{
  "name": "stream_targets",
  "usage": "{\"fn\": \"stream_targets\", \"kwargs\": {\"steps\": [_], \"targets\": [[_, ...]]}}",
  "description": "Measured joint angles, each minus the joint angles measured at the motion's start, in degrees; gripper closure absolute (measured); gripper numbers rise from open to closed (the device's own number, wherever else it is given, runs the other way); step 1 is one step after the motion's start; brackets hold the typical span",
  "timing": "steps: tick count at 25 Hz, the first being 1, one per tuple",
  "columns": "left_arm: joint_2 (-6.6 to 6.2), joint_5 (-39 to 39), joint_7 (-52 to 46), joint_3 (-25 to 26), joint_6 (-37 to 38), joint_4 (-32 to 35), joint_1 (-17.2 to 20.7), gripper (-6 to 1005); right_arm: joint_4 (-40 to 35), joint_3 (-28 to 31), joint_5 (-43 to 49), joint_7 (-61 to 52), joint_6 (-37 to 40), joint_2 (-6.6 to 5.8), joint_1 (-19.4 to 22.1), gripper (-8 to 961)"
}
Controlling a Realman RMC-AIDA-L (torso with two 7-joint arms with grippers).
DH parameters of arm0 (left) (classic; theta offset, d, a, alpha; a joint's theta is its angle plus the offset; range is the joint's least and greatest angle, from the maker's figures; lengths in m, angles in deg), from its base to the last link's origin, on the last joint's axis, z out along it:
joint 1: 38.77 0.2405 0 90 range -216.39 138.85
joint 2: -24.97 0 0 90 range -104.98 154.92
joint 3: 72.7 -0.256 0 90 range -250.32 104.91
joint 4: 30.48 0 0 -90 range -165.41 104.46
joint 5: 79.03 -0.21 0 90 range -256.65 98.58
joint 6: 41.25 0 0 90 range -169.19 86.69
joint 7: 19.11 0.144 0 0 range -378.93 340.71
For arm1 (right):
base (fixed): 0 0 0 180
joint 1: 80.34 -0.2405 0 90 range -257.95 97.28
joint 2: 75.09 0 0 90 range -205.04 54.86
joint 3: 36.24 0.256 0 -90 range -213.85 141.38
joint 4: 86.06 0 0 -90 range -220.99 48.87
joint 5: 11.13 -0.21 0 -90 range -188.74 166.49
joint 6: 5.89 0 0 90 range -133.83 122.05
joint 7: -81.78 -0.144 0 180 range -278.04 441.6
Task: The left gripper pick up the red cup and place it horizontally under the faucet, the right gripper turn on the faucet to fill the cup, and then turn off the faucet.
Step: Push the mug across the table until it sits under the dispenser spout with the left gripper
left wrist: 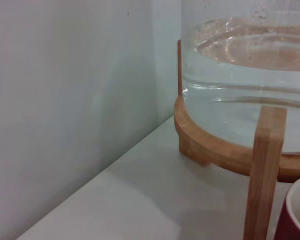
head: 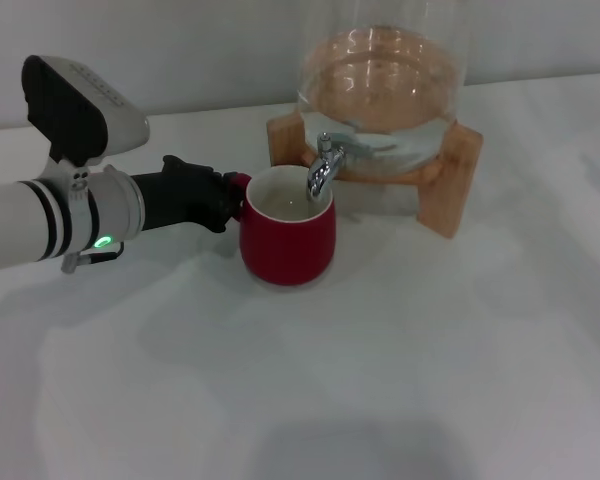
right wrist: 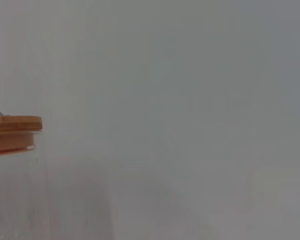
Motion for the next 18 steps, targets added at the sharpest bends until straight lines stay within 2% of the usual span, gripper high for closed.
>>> {"fn": "stream_targets", "kwargs": {"steps": [18], "targets": [[-0.22,-0.7,-1.7,-2.7,-3.0,-0.1,-0.7,891,-0.1,0.1,0.0,0.0,0.0,0.00,0.1,322]]}}
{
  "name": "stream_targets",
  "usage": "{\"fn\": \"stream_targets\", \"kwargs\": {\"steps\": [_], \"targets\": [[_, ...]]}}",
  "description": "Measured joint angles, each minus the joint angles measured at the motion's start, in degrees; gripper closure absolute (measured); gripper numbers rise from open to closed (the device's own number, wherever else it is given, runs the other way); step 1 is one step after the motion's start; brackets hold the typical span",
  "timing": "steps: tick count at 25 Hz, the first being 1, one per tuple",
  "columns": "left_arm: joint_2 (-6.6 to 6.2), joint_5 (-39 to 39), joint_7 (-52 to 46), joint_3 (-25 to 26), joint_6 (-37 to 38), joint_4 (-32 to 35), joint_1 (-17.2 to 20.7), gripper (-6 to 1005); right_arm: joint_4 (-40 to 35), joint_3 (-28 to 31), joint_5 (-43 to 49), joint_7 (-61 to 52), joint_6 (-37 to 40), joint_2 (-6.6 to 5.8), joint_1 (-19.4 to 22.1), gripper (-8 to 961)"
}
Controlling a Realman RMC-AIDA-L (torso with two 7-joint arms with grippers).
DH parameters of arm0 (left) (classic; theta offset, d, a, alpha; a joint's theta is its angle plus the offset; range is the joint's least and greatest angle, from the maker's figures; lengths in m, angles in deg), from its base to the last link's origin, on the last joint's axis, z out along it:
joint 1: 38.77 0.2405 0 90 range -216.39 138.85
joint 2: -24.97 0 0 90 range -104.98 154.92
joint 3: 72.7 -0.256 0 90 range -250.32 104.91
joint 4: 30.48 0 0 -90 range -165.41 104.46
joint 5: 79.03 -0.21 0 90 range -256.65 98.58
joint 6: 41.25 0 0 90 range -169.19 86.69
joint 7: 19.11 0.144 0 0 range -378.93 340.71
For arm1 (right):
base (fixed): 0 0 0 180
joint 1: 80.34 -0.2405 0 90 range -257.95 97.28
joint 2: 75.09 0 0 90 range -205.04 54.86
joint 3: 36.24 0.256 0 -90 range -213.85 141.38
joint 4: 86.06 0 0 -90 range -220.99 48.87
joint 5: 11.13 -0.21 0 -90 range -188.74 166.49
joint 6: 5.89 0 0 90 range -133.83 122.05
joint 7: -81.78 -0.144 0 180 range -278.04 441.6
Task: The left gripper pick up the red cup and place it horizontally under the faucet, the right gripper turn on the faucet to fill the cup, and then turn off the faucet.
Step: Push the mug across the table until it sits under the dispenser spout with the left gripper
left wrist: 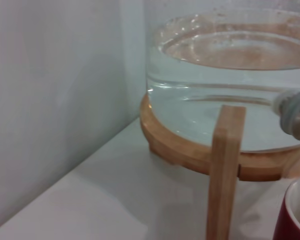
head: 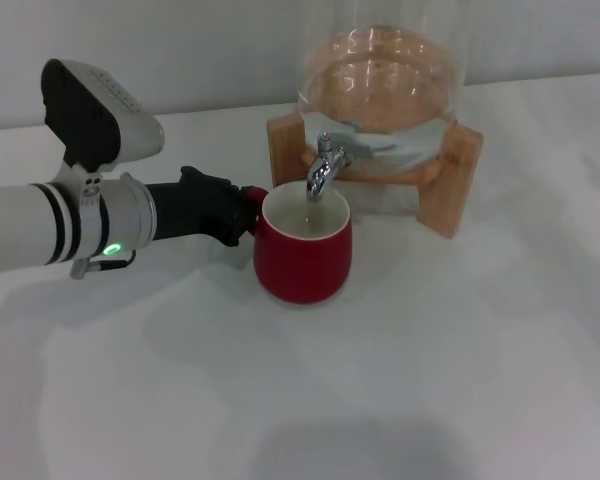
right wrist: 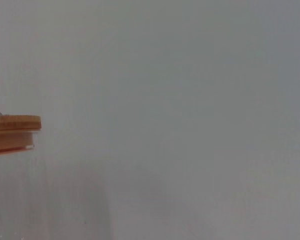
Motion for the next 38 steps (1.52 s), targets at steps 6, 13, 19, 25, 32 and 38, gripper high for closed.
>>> {"fn": "stream_targets", "kwargs": {"steps": [6,13,19,25,32,38], "targets": [[-0.04,-0.2,-0.5,-1.7,-0.6,0.3,0.0,891,0.0,0.1,0.0,0.0,-0.2,0.00,0.2,322],[-0.03,-0.2,-0.5,-1.8,-0.4,0.4,0.3,891,-0.5,0.2,0.0,0.0,-0.4,0.00,0.3,322],[0.02,-0.1,-0.8,-1.9,-0.2,0.4,0.4,891,-0.5,0.2,0.0,0.0,-0.7,0.00,0.3,322],[0.05,-0.1,-1.8,-1.9,0.1,0.8,0.6,891,-0.5,0.3,-0.1,0.0,-0.7,0.00,0.4,322],[0.05,-0.2,-2.9,-2.1,0.5,1.0,0.7,891,-0.5,0.3,-0.1,0.0,-0.7,0.00,0.5,322],[0.04,-0.2,-3.5,-2.2,0.6,1.1,0.7,891,-0.5,0.3,-0.1,0.0,-0.8,0.00,0.6,322]]}}
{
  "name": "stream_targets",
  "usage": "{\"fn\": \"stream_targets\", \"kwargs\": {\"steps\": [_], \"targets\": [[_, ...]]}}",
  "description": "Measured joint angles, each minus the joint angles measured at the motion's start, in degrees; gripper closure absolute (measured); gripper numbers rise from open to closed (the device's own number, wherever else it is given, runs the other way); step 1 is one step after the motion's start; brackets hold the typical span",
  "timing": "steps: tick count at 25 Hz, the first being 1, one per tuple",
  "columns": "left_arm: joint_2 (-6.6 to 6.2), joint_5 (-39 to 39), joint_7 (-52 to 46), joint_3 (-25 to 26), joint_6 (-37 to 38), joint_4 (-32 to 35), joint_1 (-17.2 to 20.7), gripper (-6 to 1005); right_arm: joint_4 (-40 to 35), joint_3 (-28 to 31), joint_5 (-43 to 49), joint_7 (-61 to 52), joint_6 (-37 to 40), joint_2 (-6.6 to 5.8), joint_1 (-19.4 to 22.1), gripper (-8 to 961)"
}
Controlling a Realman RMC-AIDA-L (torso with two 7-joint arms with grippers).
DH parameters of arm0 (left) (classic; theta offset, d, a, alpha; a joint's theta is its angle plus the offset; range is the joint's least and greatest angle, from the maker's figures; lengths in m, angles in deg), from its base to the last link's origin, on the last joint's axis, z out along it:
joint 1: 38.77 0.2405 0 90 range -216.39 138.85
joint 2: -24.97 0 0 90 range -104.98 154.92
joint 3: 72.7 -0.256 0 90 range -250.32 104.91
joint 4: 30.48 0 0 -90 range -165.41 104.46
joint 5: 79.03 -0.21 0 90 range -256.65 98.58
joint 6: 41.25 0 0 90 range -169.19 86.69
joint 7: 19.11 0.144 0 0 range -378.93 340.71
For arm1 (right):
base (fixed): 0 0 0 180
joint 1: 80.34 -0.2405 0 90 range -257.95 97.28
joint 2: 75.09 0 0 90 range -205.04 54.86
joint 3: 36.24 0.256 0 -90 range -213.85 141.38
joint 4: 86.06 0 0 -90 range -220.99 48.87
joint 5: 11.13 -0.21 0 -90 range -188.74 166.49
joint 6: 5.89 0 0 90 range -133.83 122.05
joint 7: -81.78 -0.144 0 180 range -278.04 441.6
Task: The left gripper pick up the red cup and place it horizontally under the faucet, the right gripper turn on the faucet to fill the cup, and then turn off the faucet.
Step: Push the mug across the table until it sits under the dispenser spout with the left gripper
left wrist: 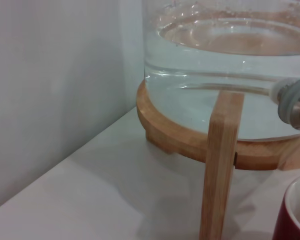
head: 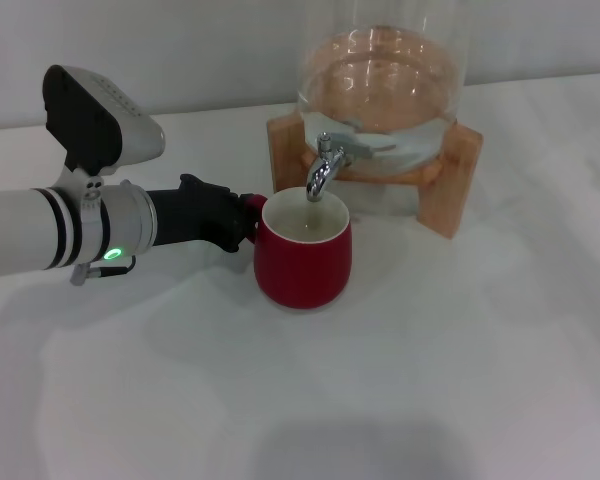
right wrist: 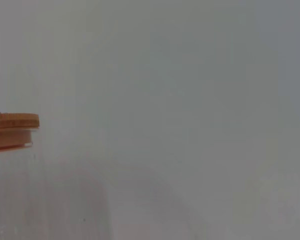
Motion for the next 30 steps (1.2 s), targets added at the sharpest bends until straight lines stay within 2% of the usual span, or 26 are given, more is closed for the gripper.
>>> {"fn": "stream_targets", "kwargs": {"steps": [15,19,30], "targets": [[-0.01,0.0,-1.2,-0.5,0.0,0.0,0.0,892,0.0,0.1,0.0,0.0,-0.5,0.00,0.1,322],[-0.04,0.0,-2.8,-2.9,0.7,0.0,0.0,892,-0.1,0.1,0.0,0.0,-0.6,0.00,0.1,322],[0.09,0.3,-3.0,-3.3,2.3,0.0,0.5,892,-0.1,0.1,0.0,0.0,-0.7,0.00,0.0,322]]}}
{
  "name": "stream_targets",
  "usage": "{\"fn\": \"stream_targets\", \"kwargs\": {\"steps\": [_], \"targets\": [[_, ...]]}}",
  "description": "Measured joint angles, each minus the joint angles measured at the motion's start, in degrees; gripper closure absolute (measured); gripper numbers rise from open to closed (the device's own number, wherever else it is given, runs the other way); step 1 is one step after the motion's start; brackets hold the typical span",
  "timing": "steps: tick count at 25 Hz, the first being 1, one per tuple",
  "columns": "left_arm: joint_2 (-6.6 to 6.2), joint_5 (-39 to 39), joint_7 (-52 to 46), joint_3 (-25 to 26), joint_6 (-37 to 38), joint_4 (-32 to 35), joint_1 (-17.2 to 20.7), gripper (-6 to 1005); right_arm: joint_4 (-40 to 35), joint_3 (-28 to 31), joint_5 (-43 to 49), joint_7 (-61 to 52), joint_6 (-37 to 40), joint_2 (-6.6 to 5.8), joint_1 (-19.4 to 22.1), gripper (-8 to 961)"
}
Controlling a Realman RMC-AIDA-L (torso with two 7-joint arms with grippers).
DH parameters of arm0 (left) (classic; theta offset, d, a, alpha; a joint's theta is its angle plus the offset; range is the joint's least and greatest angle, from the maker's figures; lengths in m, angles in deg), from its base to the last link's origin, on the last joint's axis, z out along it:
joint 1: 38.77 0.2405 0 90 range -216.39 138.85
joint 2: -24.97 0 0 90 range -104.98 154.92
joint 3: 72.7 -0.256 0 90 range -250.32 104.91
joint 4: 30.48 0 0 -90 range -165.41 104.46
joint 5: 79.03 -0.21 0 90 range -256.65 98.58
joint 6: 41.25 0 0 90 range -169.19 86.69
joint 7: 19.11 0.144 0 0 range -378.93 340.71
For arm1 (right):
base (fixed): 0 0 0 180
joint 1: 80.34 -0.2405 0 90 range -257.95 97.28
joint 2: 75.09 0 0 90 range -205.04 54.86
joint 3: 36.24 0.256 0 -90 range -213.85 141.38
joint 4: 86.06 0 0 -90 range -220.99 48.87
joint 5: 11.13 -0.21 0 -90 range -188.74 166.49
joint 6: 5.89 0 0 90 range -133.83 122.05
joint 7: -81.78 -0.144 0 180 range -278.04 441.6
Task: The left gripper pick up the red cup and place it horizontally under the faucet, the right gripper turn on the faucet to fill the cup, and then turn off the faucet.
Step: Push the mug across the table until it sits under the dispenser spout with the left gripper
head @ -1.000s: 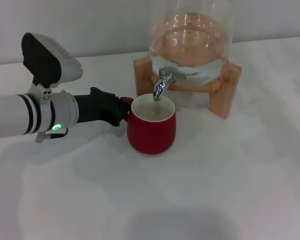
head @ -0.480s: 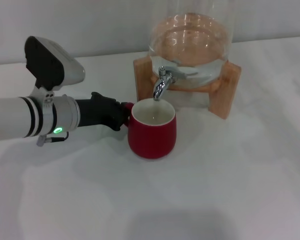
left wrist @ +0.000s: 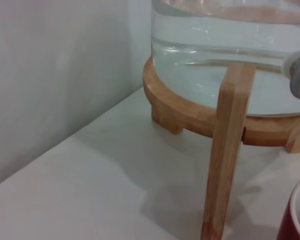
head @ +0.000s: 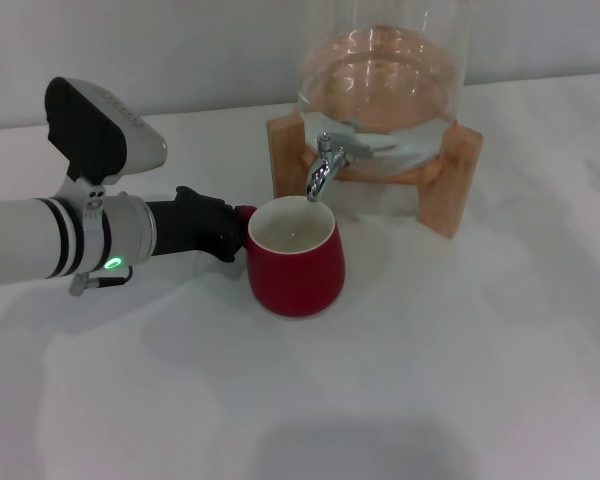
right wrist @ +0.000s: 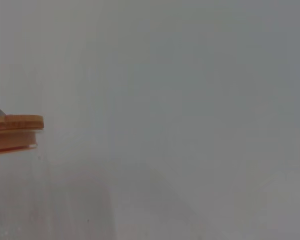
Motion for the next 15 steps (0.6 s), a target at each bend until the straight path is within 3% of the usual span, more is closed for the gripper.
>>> {"fn": "stream_targets", "kwargs": {"steps": [15], "targets": [[-0.01,0.0,0.0,0.0,0.7,0.0,0.1,744,0.0,0.0,0.0,0.0,0.0,0.00,0.1,322]]}}
